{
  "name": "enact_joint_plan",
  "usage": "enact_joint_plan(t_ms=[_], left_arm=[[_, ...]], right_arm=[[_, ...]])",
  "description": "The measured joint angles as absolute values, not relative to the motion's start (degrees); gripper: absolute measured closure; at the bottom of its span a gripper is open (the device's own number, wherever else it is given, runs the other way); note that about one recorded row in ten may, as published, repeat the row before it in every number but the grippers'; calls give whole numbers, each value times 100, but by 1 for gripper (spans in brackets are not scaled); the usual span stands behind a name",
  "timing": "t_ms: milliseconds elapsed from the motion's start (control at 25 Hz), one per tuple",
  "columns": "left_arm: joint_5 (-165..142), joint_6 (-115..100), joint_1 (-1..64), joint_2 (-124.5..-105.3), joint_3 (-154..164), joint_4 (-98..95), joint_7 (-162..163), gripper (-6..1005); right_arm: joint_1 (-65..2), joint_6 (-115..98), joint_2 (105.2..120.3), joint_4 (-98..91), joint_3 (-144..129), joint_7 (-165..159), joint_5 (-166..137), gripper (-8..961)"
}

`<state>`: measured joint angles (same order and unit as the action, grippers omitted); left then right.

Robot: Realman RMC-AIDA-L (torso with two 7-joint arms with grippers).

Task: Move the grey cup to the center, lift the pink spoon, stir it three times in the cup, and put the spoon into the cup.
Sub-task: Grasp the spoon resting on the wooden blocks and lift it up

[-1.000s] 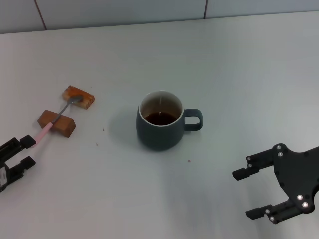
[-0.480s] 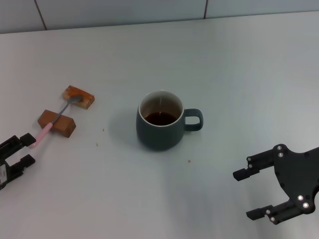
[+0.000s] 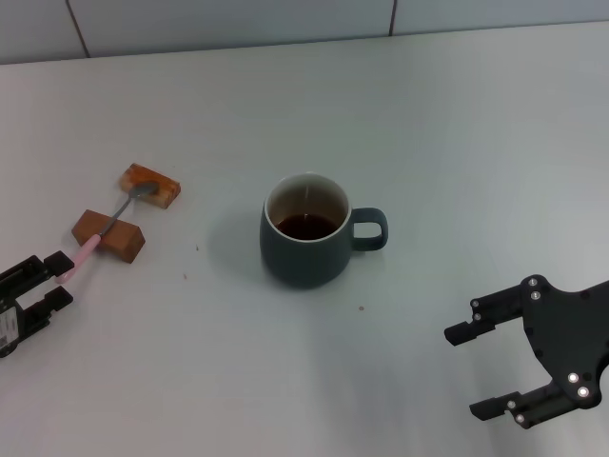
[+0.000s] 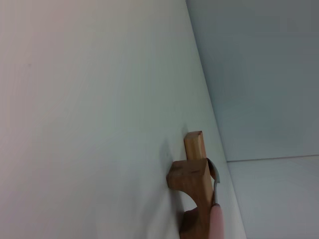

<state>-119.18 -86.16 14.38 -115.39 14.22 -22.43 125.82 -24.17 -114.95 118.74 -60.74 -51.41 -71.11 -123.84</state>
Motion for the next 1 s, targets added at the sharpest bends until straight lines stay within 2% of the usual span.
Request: enact_joint_plan(t_ms=[1000], left_arm=[[-11886,-8525,1468,-11596,1412,-2232,12656,352]], right_arm=[[-2425,-11493,11874,-6091,-5141,-7119,-12373,259]])
